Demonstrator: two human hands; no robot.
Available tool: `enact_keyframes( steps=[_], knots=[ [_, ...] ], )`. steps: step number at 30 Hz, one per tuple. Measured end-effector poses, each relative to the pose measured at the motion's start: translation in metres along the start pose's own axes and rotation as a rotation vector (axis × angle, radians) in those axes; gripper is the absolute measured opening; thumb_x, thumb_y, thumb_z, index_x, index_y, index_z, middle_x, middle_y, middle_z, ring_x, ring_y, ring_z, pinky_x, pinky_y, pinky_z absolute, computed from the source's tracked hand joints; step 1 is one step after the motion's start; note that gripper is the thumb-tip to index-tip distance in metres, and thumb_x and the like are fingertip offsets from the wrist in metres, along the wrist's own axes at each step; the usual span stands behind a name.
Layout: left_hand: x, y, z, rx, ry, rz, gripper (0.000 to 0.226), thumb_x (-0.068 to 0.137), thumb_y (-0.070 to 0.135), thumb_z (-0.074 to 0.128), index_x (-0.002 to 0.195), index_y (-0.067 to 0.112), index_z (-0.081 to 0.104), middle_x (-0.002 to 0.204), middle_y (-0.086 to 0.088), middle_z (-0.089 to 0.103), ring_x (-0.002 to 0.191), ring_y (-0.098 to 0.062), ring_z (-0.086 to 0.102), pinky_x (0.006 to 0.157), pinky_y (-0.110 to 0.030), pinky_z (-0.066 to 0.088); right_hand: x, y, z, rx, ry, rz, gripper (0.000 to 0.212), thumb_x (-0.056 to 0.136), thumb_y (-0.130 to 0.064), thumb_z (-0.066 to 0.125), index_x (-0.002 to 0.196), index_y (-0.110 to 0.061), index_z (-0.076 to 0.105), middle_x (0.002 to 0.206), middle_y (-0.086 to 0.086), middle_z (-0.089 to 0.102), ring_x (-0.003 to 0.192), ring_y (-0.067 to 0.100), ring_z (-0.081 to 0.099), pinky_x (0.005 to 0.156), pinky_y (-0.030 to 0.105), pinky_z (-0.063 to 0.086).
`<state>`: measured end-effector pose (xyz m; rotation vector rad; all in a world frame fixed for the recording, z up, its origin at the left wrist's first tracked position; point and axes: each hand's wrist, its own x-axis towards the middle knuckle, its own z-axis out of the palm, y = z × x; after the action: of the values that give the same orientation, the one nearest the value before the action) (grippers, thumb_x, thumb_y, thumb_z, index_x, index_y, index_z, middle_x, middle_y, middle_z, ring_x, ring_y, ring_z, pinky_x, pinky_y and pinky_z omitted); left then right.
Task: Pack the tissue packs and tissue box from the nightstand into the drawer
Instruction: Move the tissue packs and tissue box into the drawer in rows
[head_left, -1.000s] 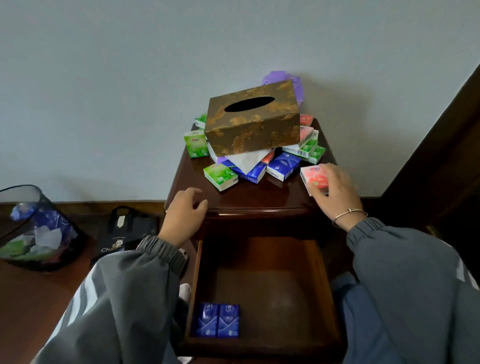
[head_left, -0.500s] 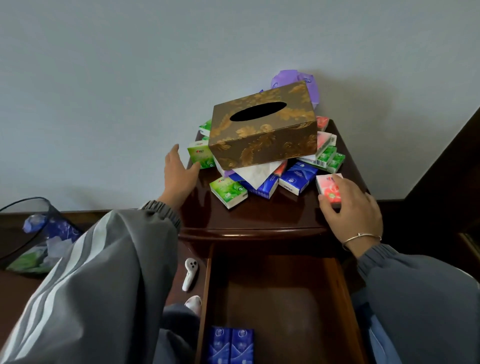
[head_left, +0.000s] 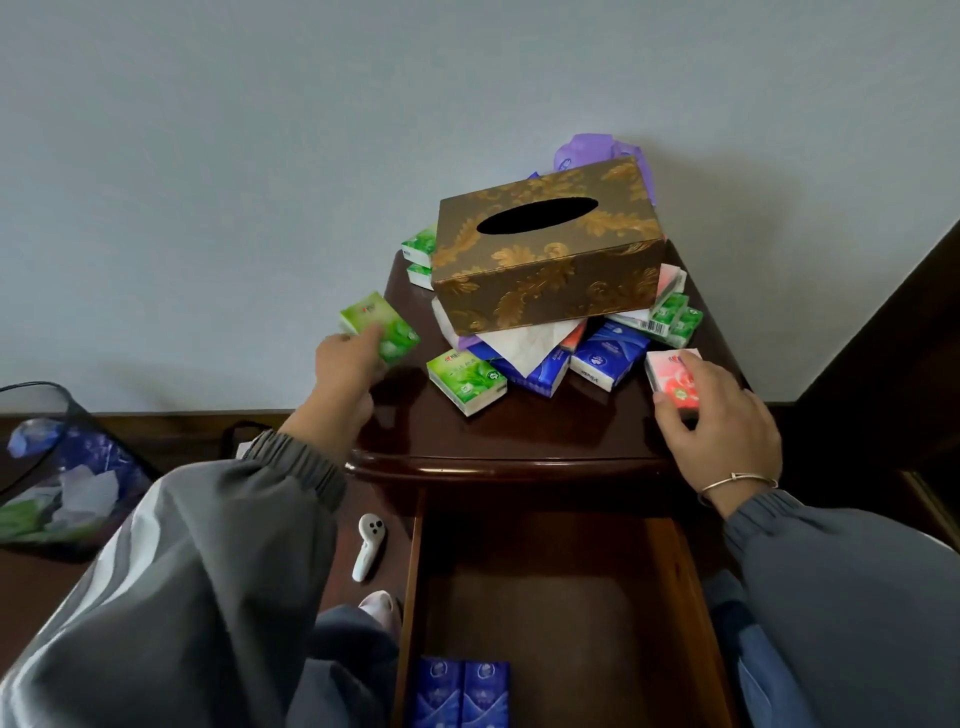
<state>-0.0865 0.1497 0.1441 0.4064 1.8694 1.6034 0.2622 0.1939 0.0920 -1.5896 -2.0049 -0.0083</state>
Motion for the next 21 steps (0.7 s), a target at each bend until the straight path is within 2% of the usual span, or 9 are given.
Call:
enact_keyframes(
  steps=[3,5,8,10,14,17,19,21],
  knots=[
    [-0.028,-0.011,-0.003,0.031,-0.094,-0.198,0.013,0.091,0.026,0.062,0.089,0.015,0.056,0.076,-0.001,0.061,0.058,-0.011,0.054,0.047,-0.021,0.044,0.000,0.000,-0.001,0.001,-0.008,-0.003,0.060,0.084,-0.052,0.036,0.131,-0.017,0.046,0.123,0.008,0.059,0.108,0.030,0.058,0.091,0.048,0.048],
    [-0.041,-0.011,-0.003,-0.016,-0.107,-0.228,0.015,0.092,0.026,0.061,0.095,0.013,0.055,0.077,-0.002,0.061,0.059,-0.011,0.055,0.041,-0.019,0.045,0.000,0.000,-0.002,0.005,-0.012,-0.007,0.055,0.086,-0.048,0.041,0.130,-0.016,0.047,0.123,0.008,0.059,0.107,0.031,0.058,0.090,0.048,0.048],
    [-0.051,-0.004,-0.003,-0.081,-0.049,-0.240,0.016,0.091,0.027,0.062,0.085,0.015,0.053,0.076,-0.003,0.060,0.061,-0.012,0.056,0.040,-0.018,0.047,0.001,-0.001,-0.003,0.008,-0.029,-0.003,0.052,0.086,-0.044,0.046,0.131,-0.016,0.046,0.122,0.008,0.059,0.106,0.031,0.058,0.090,0.048,0.047],
    [-0.060,-0.004,0.000,-0.087,-0.068,-0.273,0.016,0.090,0.027,0.063,0.084,0.015,0.054,0.076,-0.003,0.060,0.062,-0.012,0.057,0.040,-0.020,0.047,0.000,-0.001,-0.005,0.004,-0.032,-0.002,0.052,0.086,-0.045,0.046,0.130,-0.017,0.046,0.120,0.007,0.059,0.103,0.030,0.058,0.088,0.046,0.048],
    [-0.083,-0.007,0.017,-0.012,-0.223,-0.418,0.027,0.089,0.027,0.066,0.107,0.010,0.055,0.083,-0.007,0.065,0.069,-0.015,0.063,0.040,-0.021,0.051,0.000,-0.002,-0.006,-0.002,-0.037,0.001,0.052,0.086,-0.048,0.043,0.129,-0.018,0.045,0.117,0.006,0.060,0.100,0.028,0.059,0.089,0.046,0.048],
    [-0.094,-0.003,0.036,0.016,-0.205,-0.377,0.032,0.092,0.027,0.063,0.116,0.009,0.051,0.082,-0.005,0.066,0.069,-0.014,0.063,0.048,-0.024,0.054,0.001,-0.001,-0.006,0.004,-0.043,0.003,0.053,0.085,-0.050,0.041,0.129,-0.019,0.045,0.118,0.006,0.060,0.103,0.026,0.059,0.090,0.046,0.048],
    [-0.098,-0.001,0.045,0.030,-0.171,-0.359,0.042,0.091,0.027,0.064,0.125,0.010,0.047,0.094,-0.005,0.066,0.076,-0.015,0.063,0.051,-0.025,0.053,0.001,0.000,-0.005,0.002,-0.054,0.008,0.055,0.085,-0.050,0.041,0.130,-0.019,0.043,0.119,0.005,0.059,0.105,0.025,0.058,0.092,0.046,0.047],
    [-0.098,-0.002,0.052,0.048,-0.129,-0.345,0.054,0.089,0.027,0.067,0.134,0.010,0.043,0.117,-0.008,0.064,0.093,-0.018,0.064,0.060,-0.028,0.052,0.001,0.001,-0.005,0.001,-0.057,0.011,0.056,0.085,-0.051,0.041,0.131,-0.020,0.043,0.120,0.005,0.059,0.107,0.025,0.057,0.093,0.047,0.047]
  ],
)
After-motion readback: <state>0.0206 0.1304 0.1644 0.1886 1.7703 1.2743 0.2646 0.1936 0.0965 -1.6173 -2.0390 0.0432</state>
